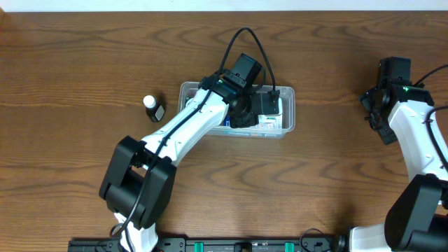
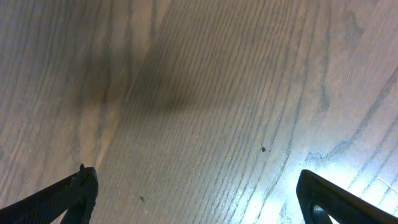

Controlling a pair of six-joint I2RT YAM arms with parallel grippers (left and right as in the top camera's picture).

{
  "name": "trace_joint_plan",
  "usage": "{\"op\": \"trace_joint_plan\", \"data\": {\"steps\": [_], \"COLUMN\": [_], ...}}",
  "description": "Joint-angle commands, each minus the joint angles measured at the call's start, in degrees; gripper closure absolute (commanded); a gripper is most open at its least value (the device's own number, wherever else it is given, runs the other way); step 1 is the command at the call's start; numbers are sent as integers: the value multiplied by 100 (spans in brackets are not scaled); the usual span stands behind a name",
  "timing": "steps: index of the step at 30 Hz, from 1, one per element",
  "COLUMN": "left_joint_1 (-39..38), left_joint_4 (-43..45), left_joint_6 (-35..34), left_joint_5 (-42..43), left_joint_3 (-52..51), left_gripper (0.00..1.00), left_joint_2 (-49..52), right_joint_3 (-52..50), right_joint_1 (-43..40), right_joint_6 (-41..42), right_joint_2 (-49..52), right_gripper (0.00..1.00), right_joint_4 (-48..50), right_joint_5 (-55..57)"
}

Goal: Pack container
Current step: 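Lower the Panadol box onto the blue box and open left gripper, then lift left gripper and move it to the brown bottle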

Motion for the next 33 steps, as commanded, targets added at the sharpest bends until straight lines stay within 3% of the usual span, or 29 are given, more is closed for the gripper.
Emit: {"op": "trace_joint_plan", "data": {"steps": [1,19,21,27,29,31,33], "left_joint_1": [-20,-39,-39,-39,-37,-35,-4], "left_joint_4": [9,299,308,302,286,223,79], "left_joint_6": [103,101,98,-514,-903,-1370,-1821], "left_joint_5": [57,61,-227,-1123,-1373,-1676,-1851], "left_joint_3": [-55,-48,-42,-42,-42,-42,-42], "left_gripper": [54,43,36,34,29,11,4], "left_joint_2": [125,114,39,-658,-1016,-1432,-1805], "right_joint_3": [4,4,4,4,4,4,4], "right_joint_1": [-31,-31,-31,-33,-31,-31,-31], "right_joint_6": [79,79,79,79,79,79,79], "right_joint_2": [31,31,31,31,31,31,31], "right_gripper": [1,1,1,1,1,1,1], "right_joint_4": [-13,-15,-15,-15,-15,-15,-15], "right_joint_5": [46,46,48,48,48,48,46]}}
